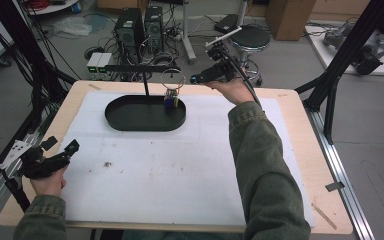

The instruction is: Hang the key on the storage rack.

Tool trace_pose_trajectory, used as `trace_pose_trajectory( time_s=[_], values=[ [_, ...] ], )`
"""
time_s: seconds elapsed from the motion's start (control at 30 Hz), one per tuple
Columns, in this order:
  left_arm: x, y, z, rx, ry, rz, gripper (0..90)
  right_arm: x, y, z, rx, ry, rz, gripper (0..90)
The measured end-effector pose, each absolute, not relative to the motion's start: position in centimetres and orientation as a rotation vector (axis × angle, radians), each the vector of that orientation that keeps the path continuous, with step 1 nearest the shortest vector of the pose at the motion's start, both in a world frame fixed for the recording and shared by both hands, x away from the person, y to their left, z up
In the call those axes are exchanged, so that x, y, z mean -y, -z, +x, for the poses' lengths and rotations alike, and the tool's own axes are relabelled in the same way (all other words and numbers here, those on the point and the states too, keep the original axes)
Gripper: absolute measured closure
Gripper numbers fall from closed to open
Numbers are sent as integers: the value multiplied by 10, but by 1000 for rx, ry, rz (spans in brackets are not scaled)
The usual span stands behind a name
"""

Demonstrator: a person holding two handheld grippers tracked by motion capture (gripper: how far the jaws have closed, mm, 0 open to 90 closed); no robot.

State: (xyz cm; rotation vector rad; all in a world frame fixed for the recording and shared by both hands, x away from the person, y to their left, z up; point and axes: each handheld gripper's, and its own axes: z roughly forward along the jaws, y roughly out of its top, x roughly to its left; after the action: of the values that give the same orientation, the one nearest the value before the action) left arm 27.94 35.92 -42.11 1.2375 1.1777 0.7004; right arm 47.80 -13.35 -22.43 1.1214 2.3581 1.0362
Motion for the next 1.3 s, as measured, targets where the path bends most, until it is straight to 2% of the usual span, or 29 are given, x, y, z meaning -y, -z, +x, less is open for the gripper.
trace_pose_trajectory(
  time_s=[0.8,1.3],
  values=[
    [-357,420,278,-1173,-715,1257,24,208,251,423,-2210,-1105,1203,5],
    [-357,419,277,-1174,-720,1263,24,253,286,394,-2164,-1184,1280,5]
  ],
)
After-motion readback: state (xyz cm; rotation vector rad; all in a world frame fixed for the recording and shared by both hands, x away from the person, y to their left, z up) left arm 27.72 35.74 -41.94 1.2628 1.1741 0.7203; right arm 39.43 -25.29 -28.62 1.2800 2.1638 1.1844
